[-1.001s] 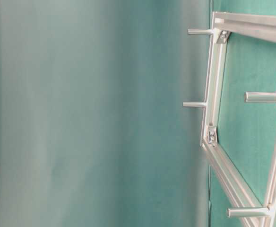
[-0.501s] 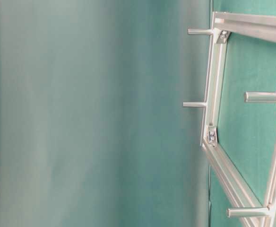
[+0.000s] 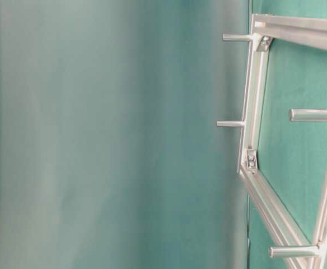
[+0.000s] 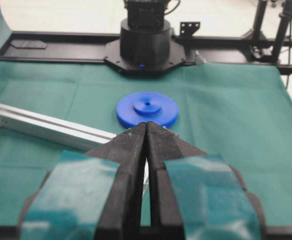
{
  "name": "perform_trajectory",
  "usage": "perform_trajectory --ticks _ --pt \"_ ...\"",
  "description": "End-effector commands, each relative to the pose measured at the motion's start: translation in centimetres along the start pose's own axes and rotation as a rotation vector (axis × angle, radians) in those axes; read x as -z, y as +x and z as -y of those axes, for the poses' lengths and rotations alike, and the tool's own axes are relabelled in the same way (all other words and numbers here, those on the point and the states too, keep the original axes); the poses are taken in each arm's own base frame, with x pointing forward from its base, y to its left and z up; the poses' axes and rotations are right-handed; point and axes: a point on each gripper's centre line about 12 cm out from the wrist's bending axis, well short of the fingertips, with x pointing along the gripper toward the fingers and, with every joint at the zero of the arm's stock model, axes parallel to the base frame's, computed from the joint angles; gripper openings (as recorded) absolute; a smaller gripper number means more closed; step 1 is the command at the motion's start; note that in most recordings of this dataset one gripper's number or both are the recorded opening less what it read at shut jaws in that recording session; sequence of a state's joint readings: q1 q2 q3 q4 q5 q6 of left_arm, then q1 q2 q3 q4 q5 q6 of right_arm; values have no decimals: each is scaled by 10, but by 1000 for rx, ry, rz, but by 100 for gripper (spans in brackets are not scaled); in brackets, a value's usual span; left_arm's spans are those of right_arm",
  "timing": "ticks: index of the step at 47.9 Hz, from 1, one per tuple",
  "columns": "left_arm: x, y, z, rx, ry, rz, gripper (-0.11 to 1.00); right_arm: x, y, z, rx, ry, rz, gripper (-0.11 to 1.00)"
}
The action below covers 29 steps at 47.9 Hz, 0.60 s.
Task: Find the location of the shaft and insert the gear.
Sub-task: 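Move the right gripper over the blue gear's hub and lower it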
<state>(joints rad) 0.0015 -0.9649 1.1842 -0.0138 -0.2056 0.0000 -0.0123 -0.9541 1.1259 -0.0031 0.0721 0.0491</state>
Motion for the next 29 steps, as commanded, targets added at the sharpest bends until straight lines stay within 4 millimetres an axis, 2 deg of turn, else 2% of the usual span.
perform_trajectory --ticks 1,29 --pt "-11 3 0 -2 -3 23 1 -8 1 0 2 2 -6 92" --pt "-11 3 0 -2 -3 23 1 16 7 1 18 6 -300 92"
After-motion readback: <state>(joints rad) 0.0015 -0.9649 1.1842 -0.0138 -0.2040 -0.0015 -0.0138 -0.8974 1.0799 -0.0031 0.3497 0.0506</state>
